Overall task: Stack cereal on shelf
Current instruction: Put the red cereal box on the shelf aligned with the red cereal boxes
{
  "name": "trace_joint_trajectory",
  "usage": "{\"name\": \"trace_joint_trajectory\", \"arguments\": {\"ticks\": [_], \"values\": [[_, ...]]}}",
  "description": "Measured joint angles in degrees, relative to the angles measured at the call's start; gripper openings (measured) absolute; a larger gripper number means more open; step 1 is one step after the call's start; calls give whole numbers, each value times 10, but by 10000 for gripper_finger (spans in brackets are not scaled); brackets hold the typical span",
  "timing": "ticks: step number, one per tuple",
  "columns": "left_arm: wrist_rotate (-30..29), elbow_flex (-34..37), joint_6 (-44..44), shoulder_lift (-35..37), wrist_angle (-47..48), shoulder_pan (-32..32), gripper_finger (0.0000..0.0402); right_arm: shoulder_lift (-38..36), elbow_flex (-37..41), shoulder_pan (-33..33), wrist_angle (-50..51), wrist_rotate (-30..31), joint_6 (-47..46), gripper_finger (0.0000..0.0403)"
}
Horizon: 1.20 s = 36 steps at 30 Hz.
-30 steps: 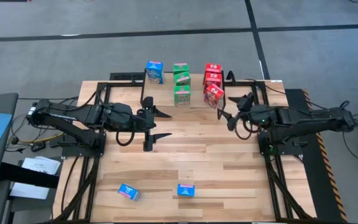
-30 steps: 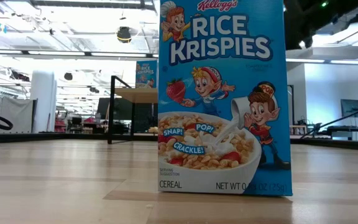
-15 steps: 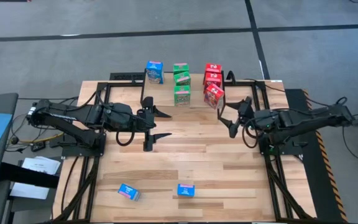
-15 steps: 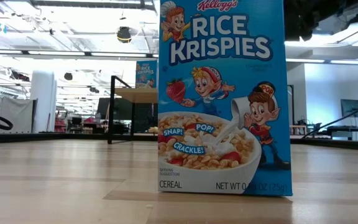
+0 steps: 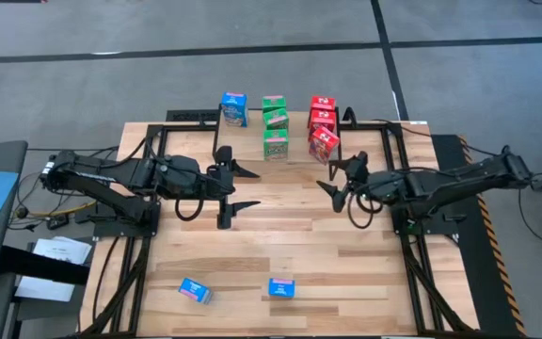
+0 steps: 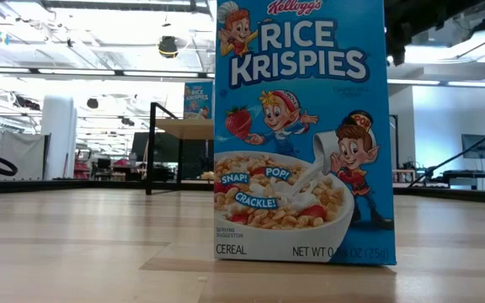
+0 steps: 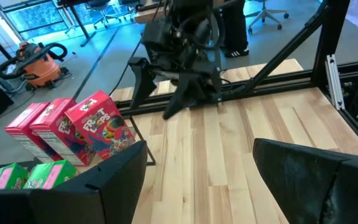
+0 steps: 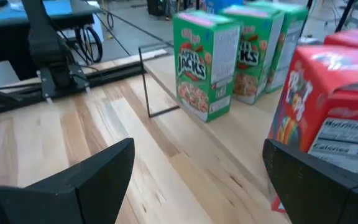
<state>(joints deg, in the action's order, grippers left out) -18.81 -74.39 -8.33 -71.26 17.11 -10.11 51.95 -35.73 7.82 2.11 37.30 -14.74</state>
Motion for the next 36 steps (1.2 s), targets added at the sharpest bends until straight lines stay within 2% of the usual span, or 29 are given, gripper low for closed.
{"name": "trace_joint_trajectory", "arguments": {"ticks": [18, 36], "values": [[0, 0, -2, 0, 2, 0, 284, 92, 0, -39, -17, 3, -4, 379], [0, 0, -5, 0, 1, 0, 284, 91, 0, -84, 20, 14, -3, 379]]}}
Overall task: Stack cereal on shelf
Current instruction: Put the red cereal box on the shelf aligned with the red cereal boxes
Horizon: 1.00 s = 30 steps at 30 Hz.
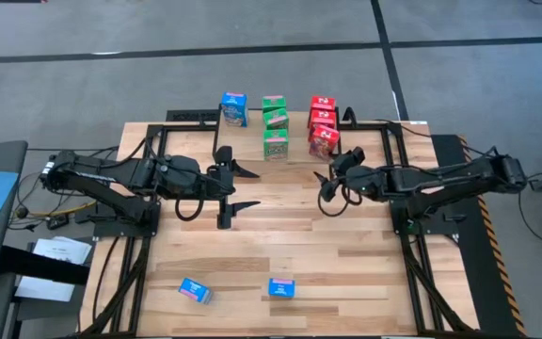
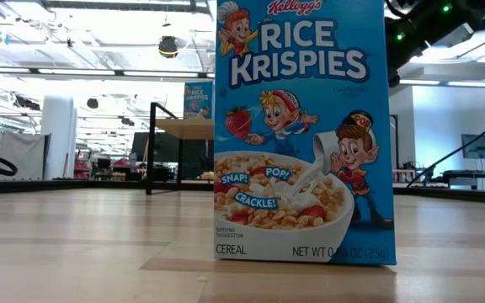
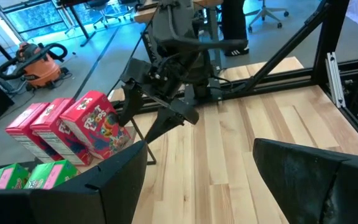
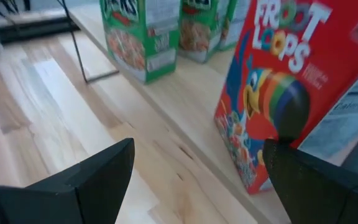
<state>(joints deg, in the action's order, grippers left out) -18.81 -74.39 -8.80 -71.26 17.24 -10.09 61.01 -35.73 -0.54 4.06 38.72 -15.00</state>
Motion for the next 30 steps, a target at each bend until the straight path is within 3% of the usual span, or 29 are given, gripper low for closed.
{"name": "trace_joint_trajectory", "arguments": {"ticks": [14, 23, 30], "values": [[0, 0, 0, 0, 0, 0, 284, 0, 0, 0, 23, 46, -16, 379], [0, 0, 0, 0, 0, 0, 284, 0, 0, 2, 13, 37, -16, 379], [0, 0, 0, 0, 0, 0, 284, -30, -17, 30, 92, 38, -36, 379]]}}
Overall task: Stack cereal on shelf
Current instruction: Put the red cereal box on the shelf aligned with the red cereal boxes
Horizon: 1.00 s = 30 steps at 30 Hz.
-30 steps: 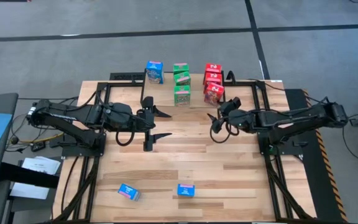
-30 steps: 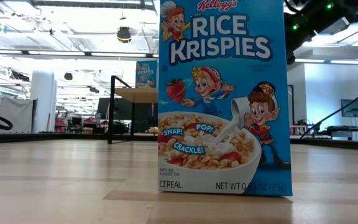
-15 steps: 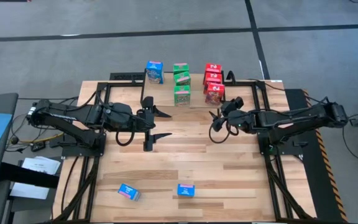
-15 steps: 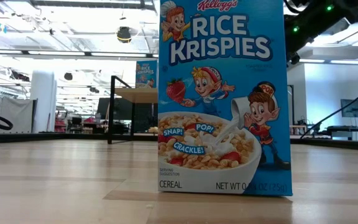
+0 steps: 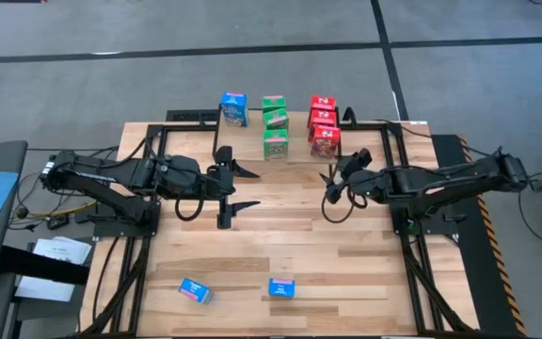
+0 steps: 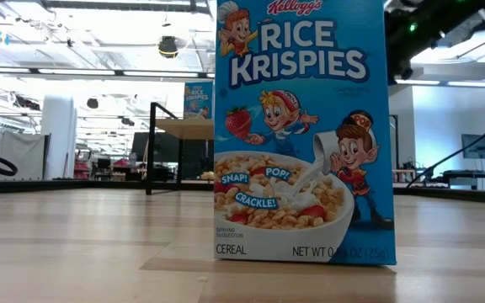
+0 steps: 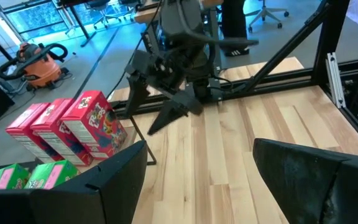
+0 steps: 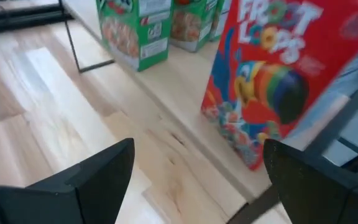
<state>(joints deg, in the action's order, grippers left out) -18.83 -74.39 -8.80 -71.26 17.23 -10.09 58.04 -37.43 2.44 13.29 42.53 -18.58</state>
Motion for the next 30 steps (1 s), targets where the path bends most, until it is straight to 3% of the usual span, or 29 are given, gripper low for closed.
{"name": "trace_joint_trajectory", "arguments": {"ticks": [10, 19, 30], "values": [[0, 0, 0, 0, 0, 0, 284, -33, -24, 2, 60, 59, -24, 379], [0, 0, 0, 0, 0, 0, 284, -25, -24, -48, 32, 56, -7, 379], [0, 0, 0, 0, 0, 0, 284, -24, -24, -56, -8, 36, 15, 379]]}}
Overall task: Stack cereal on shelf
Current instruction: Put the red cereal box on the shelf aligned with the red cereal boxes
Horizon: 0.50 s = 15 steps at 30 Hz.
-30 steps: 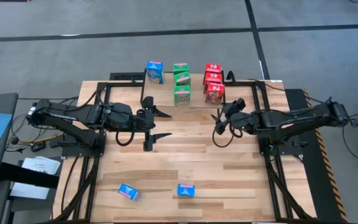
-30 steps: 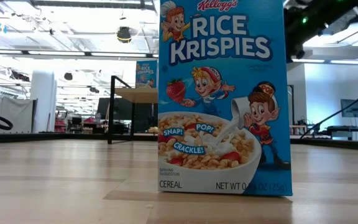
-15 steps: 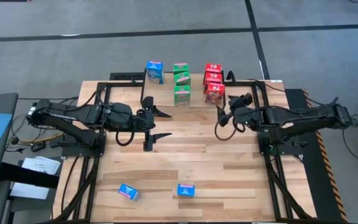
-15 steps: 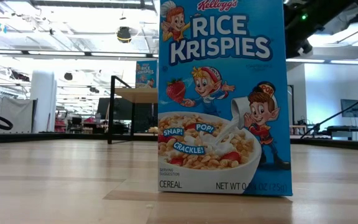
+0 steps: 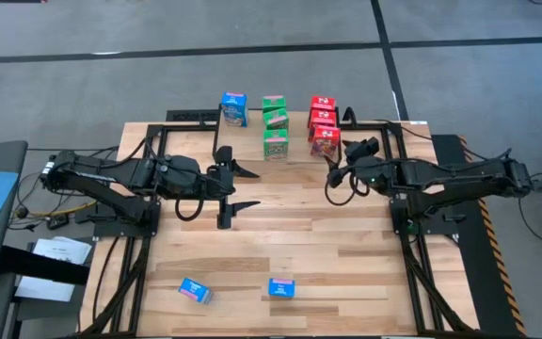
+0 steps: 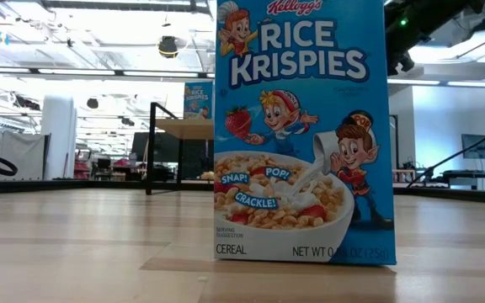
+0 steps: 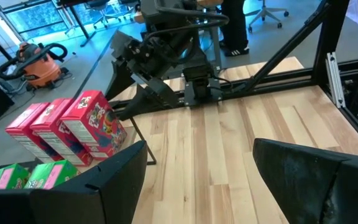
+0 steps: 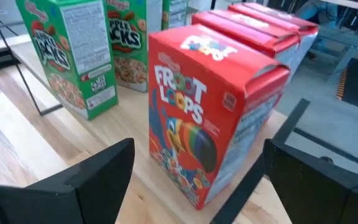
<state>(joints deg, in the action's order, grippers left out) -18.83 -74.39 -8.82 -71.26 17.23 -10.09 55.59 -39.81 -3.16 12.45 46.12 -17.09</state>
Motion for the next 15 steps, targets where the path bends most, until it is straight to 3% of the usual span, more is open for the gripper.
{"name": "trace_joint_trajectory", "arguments": {"ticks": [15], "values": [[0, 0, 0, 0, 0, 0, 284, 0, 0, 0, -42, -13, -8, 379]]}}
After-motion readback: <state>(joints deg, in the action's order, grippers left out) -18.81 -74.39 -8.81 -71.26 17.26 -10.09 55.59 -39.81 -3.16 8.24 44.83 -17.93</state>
